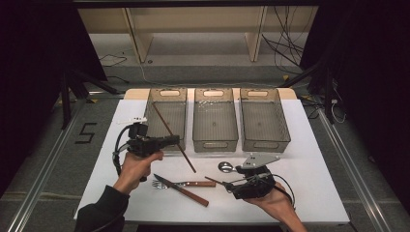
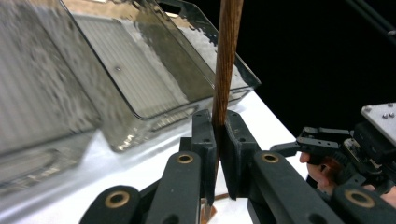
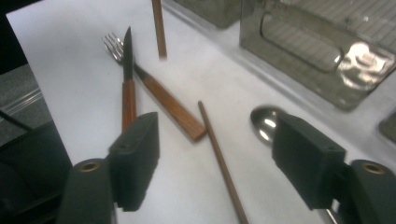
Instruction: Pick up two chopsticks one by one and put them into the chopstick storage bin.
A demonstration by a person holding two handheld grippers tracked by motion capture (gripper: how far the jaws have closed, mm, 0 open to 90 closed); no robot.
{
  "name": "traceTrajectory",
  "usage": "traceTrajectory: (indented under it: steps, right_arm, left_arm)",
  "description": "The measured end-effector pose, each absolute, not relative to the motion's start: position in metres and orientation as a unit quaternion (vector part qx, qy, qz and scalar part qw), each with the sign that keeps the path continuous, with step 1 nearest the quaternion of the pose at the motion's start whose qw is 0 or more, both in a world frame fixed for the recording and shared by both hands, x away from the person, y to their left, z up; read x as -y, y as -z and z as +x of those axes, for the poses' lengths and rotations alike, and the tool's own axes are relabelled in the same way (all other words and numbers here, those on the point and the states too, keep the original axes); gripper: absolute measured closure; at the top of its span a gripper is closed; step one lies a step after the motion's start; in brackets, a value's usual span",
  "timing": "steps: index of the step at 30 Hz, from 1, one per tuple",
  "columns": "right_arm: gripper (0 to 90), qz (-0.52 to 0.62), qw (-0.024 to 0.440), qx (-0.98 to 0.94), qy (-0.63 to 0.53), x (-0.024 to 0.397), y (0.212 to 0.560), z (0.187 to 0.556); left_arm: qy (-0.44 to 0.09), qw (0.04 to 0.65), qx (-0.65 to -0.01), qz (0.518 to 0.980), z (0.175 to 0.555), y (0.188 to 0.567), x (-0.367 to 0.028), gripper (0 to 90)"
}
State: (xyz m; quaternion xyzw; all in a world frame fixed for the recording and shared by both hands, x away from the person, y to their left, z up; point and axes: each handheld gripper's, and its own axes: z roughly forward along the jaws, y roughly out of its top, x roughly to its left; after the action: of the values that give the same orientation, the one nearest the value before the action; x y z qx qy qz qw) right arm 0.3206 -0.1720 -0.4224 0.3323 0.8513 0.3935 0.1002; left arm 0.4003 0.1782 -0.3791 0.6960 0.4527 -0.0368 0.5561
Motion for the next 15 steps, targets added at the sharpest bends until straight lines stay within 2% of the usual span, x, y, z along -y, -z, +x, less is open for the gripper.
traceTrajectory:
  steps: [15]
  right_arm:
    - [25.9, 0.348, 0.094, -0.843, -0.401, 0.183, 0.426, 0.316]
  left_arm:
    - [-0.012, 0.538, -0.464, 0.704, 0.435, 0.335, -0.208, 83.9]
